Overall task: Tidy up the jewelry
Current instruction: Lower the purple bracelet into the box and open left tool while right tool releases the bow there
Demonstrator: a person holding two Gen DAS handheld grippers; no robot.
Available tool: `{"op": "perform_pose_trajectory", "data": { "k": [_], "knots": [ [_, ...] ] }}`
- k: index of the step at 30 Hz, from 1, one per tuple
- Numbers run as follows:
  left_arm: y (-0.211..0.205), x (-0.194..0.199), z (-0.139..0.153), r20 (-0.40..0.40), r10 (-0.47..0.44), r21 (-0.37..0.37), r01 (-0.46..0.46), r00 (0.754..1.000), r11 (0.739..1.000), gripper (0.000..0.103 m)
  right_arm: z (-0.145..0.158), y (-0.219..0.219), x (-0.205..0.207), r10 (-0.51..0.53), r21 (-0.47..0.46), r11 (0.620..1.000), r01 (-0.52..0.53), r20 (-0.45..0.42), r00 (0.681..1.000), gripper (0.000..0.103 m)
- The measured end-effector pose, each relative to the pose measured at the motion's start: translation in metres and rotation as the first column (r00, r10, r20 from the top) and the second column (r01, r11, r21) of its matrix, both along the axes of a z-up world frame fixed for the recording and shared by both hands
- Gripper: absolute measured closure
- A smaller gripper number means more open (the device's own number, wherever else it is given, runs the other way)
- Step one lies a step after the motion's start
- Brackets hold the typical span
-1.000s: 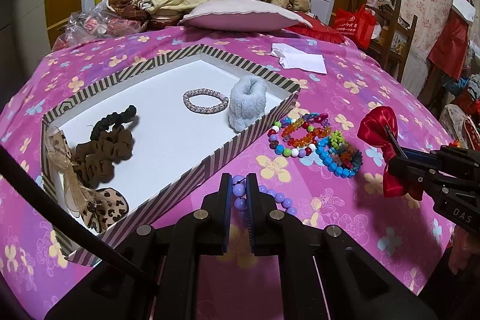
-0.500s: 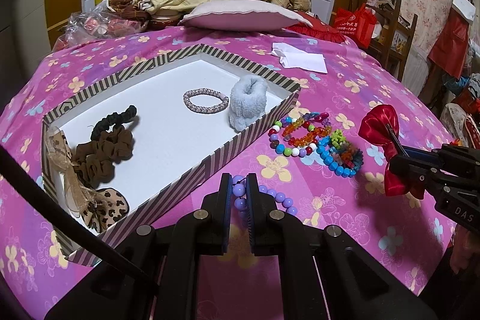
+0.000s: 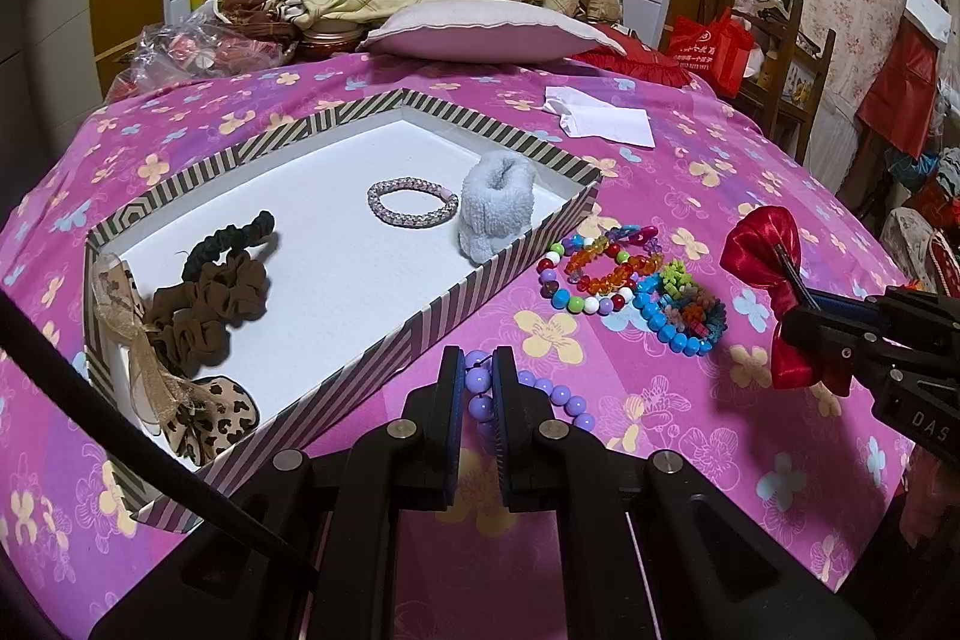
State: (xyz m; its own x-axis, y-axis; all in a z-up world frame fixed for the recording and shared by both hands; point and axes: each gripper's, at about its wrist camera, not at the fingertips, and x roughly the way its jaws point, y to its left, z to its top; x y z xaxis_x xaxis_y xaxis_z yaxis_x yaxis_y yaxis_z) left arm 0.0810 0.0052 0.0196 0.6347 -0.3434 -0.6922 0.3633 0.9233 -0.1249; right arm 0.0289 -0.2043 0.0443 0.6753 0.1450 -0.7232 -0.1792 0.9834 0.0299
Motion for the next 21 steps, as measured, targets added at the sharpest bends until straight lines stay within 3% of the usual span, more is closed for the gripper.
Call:
{"op": "perform_pose_trajectory", "data": {
  "k": [11,21],
  "knots": [
    [0.003,-0.001,0.004,0.015,0.006,-0.01,-0.006,1.0,1.0,0.097,0.002,-0.001,-0.001,-0.003,0.002,1.0,0.003,0.008,1.0,0.086],
    [0.022,-0.007,0.049,0.109,0.01,-0.127,0.004,0.994,0.992,0.097,0.003,0.006,0.004,0.008,0.015,1.0,-0.009,0.014,1.0,0.086]
  ]
}}
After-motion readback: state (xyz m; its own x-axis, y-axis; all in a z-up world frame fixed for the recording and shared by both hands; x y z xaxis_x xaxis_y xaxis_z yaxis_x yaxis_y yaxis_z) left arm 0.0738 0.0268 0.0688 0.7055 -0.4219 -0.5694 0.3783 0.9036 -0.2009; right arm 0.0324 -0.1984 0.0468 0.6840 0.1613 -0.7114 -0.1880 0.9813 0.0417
